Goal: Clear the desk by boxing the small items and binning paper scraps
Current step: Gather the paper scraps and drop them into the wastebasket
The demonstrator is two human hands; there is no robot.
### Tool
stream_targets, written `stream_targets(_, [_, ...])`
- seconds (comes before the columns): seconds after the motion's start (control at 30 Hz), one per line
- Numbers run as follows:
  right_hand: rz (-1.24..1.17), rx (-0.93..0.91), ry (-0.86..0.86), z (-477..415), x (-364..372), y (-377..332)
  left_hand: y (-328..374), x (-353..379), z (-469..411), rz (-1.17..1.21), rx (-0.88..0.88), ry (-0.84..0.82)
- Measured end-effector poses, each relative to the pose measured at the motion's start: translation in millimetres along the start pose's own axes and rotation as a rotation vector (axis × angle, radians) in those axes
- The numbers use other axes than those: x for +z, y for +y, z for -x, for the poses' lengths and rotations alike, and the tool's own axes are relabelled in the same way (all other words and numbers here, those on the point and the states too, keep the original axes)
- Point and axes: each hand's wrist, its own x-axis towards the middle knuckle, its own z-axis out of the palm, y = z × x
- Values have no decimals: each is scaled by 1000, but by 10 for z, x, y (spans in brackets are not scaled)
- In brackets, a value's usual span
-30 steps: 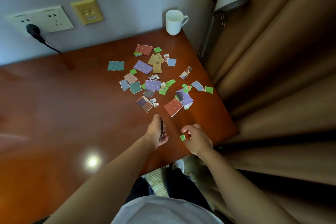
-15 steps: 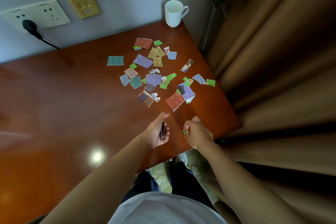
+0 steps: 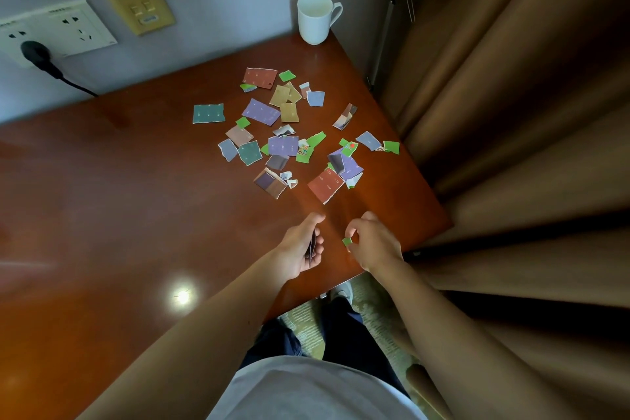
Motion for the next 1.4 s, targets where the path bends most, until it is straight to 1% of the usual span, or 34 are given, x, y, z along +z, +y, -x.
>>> stream_targets(0.2, [36,31,-14,-15,-8,-30,-16,2,-7,-27,7,3])
stream_targets(0.37, [46,-5,4,-7,-15,-42,-24,8,5,-33,12,-7])
stream_targets(0.53, [20,-20,13,15,-36,-62,-24,4,25,-49,12,-9])
stream_targets(0.77, [-55,34,10,32,18,-77,-9,-47,45,-54,2,-11])
stream_targets(0.83, [-199,98,1,34,26,-88,6,-62,54,-61,0,-10])
stream_targets(0.87, [-349,149,0,39,17,-111,18,-70,59,-66,-1,-10])
stream_targets(0.97, [-954,372,-15,85,-67,-225,73,-92,75,-78,6,7])
stream_targets(1.0, [-1114,435,-31,104,-107,-273,94,-103,79,-83,7,13])
stream_targets(1.1, [-1386,544,-57,124,-189,-380,166,-145,102,-80,3,-5])
stream_targets(1.2, [-1527,596,-72,103,-240,-478,245,-198,107,-89,4,-34])
stream_targets(1.27, [-1515,596,-58,74,-287,-534,304,-210,111,-83,12,-43])
stream_targets(1.4, [-1413,578,20,-11,-404,-615,420,-181,112,-61,39,-48])
